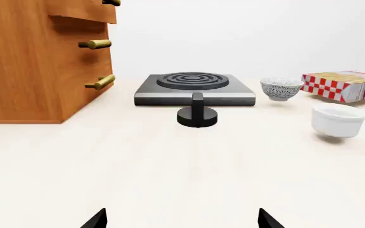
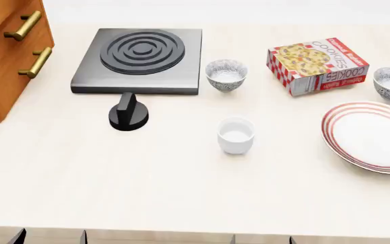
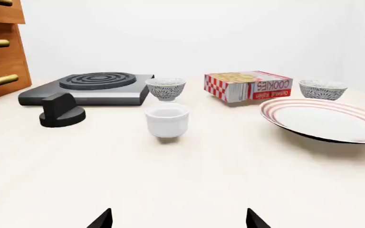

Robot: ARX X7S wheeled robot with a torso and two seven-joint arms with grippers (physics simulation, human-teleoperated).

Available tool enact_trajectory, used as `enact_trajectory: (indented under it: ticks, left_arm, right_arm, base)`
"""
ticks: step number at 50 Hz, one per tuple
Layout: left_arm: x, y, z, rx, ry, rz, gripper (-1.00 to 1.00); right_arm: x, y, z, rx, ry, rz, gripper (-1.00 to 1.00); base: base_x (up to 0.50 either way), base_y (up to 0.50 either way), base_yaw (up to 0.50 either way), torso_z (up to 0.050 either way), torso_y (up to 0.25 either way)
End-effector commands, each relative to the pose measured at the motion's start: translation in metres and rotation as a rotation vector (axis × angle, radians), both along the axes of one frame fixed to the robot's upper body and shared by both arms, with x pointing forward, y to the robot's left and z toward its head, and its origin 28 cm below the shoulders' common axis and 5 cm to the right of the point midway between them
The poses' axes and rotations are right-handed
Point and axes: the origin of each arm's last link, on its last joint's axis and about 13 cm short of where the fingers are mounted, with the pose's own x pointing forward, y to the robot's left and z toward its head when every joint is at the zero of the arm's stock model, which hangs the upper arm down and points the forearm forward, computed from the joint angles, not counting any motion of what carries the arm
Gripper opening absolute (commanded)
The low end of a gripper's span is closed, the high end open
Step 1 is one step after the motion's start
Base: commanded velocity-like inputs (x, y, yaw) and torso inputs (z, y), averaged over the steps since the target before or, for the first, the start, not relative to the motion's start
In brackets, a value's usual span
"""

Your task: Pick the akita bowl next to the plate and place it on the plate.

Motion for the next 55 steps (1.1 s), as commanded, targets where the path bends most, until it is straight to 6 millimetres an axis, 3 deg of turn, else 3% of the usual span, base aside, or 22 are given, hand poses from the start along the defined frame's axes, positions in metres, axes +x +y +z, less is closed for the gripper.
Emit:
enact_trajectory:
  ticks: [1,19,23,27,32,43,49,55]
  left_arm:
    - [0.000,0.001,0.000,-0.004,0.000,0.006,1.00]
    - [0.000,0.002,0.004,-0.054,-0.010,0.003,1.00]
    - [-0.002,0.003,0.014,-0.046,-0.046,-0.019,1.00]
    - [0.003,0.011,0.039,-0.156,-0.031,-0.017,1.00]
    - [0.008,0.024,0.062,-0.198,-0.034,0.001,1.00]
    - [0.017,0.070,0.096,-0.204,-0.077,0.154,1.00]
    - [0.015,0.088,0.092,-0.191,-0.081,0.222,1.00]
    - [0.013,0.100,0.087,-0.174,-0.086,0.262,1.00]
  right_arm:
    - [0.001,0.000,-0.001,-0.004,-0.005,-0.014,1.00]
    - [0.003,-0.001,-0.005,-0.005,0.003,-0.025,1.00]
    - [0.000,0.001,-0.002,-0.009,0.009,-0.012,1.00]
    - [-0.001,0.000,0.005,0.003,0.004,-0.002,1.00]
    - [-0.002,0.002,0.026,0.071,-0.022,0.042,1.00]
    - [-0.002,0.010,0.103,0.180,-0.151,0.184,1.00]
    - [-0.003,0.011,0.137,0.218,-0.218,0.223,1.00]
    - [0.001,0.006,0.154,0.242,-0.268,0.232,1.00]
  base:
    - [0.00,0.00,0.00,0.000,0.000]
    - [0.00,0.00,0.00,0.000,0.000]
    - [0.00,0.00,0.00,0.000,0.000]
    - [0.00,0.00,0.00,0.000,0.000]
    - [0.00,0.00,0.00,0.000,0.000]
    - [0.00,0.00,0.00,0.000,0.000]
    - [0.00,0.00,0.00,0.000,0.000]
    - [0.00,0.00,0.00,0.000,0.000]
